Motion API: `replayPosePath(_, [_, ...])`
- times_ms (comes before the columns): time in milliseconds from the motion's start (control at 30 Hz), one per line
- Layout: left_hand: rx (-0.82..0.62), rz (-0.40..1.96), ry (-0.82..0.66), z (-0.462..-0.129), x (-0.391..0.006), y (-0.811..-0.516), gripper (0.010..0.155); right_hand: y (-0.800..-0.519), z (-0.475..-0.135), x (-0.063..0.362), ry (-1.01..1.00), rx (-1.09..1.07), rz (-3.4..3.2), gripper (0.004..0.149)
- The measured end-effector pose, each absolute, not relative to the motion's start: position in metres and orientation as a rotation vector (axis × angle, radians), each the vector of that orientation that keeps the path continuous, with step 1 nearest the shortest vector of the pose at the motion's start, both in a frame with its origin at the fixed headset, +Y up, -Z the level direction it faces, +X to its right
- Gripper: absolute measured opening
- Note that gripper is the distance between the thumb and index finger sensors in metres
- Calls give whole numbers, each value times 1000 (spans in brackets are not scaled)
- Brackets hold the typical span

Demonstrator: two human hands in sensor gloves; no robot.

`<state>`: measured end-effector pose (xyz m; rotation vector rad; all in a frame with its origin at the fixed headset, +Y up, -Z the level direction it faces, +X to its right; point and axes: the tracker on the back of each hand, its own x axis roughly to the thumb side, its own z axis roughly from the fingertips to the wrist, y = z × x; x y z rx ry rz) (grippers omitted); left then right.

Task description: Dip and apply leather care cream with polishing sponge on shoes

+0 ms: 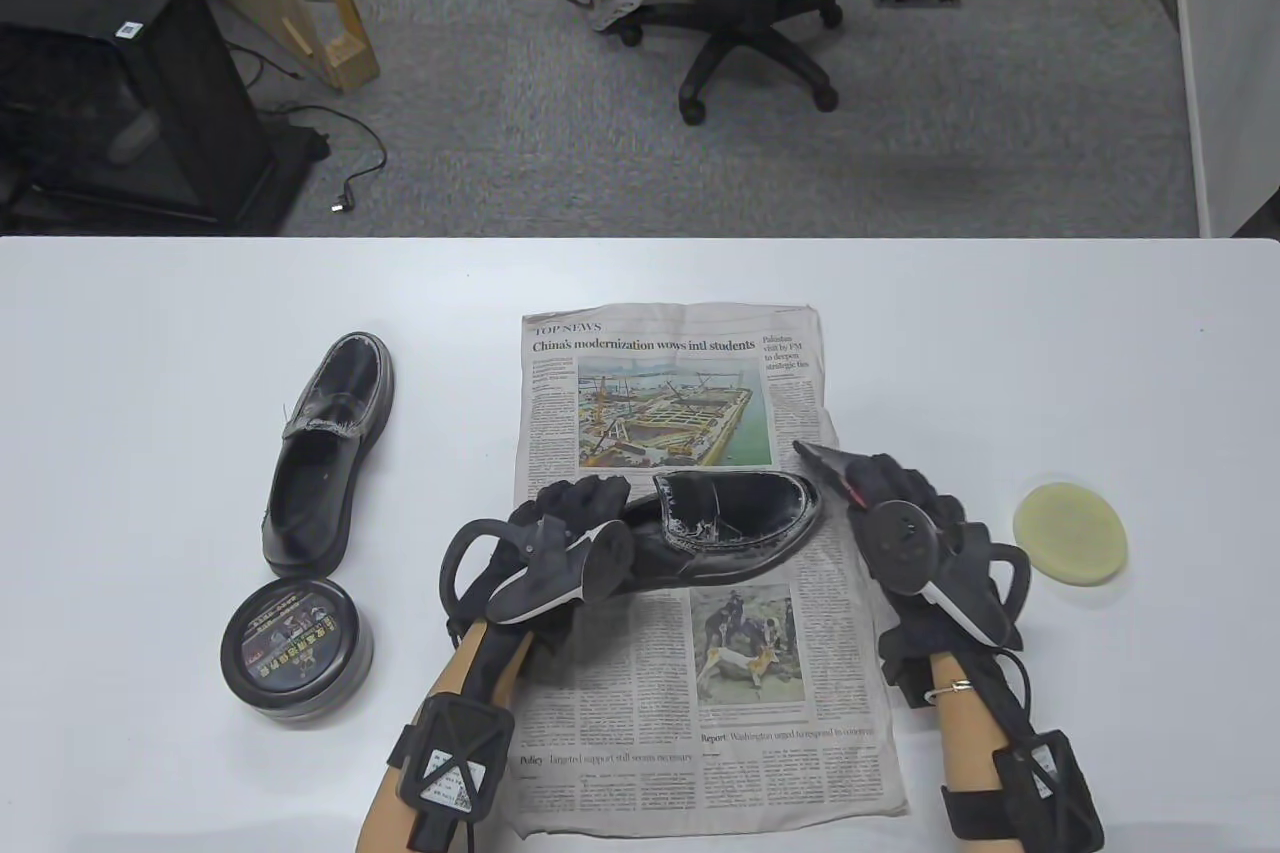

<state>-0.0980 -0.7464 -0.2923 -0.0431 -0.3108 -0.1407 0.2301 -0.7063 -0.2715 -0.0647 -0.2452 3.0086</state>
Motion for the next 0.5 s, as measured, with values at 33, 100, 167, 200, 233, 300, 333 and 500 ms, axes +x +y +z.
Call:
replayPosePath(33, [-40, -146, -314, -291, -98, -744, 97, -703, -267, 240, -313, -115, 3026, 50])
replayPosePath(100, [-48, -136, -322, -287, -100, -738, 101, -703, -258, 254, -402, -170, 3095, 50])
replayPosePath(167, [-39, -114, -321, -282, -107, -731, 102, -712, -252, 263, -373, -160, 3200, 49])
replayPosePath(200, [-30, -101, -316, -279, -113, -725, 102, -719, -249, 267, -303, -147, 3250, 48])
replayPosePath(233, [-20, -83, -307, -275, -119, -719, 102, -726, -248, 270, -233, -144, 3274, 48])
replayPosePath(300, [-6, -57, -295, -267, -132, -708, 101, -739, -247, 275, -48, -123, 3276, 48])
replayPosePath(333, [6, -47, -284, -260, -142, -701, 100, -745, -248, 277, 109, -113, 3276, 47])
replayPosePath(500, [17, -84, -156, -229, -197, -679, 104, -749, -247, 276, 573, -51, 3170, 73])
